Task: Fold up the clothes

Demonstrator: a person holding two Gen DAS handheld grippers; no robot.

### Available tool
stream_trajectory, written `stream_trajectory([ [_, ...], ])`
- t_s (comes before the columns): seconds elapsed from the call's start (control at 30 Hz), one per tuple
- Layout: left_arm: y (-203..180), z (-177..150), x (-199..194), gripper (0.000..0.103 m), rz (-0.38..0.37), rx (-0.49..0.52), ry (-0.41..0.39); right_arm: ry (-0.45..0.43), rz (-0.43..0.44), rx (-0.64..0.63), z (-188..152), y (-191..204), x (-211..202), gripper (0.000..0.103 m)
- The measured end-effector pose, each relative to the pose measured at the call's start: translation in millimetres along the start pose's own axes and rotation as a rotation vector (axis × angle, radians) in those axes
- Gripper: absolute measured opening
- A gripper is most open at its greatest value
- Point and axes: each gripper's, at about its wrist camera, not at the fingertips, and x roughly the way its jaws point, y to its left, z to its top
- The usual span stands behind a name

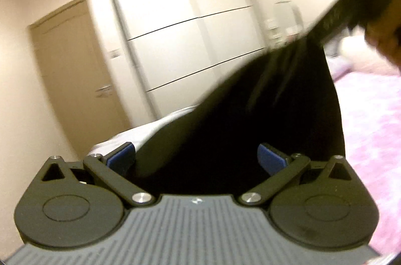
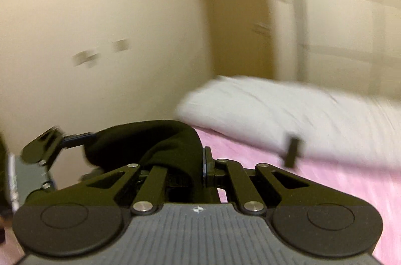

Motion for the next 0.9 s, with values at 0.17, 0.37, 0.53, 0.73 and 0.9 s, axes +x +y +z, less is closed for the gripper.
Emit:
stream_trajectory([
  [0.17,-64.7,21.7,38.7,0.102,-0.054,-0.025,0.062,0.035,-0.209,0.385,-73.7,-142.0,-64.2,0.005],
  [0.37,-145.3,43.8,93.0,0.102,-0.05,-0.037,0.241,0.318,-0.588,0.582,-188.2,-311.4,-113.3,0.019],
  [0.53,-210.5,40.6,111.2,0.102,-0.078,-0.021,0.365,0.394,-0.711,0.517,-251.7,-369.2,-157.7,0.039],
  [0.73,-225.8,0.9,139.2,0.102,-0.048,-0.029,0.498,0.431,-0.518,0.387,-255.1,-360.4,-131.6,0.057],
  [0.9,-209.4,-31.6,148.2,0.102,0.021,-0.081,0.57,0.448,-0.302,0.117,-241.7,-294.2,-48.0,0.074],
])
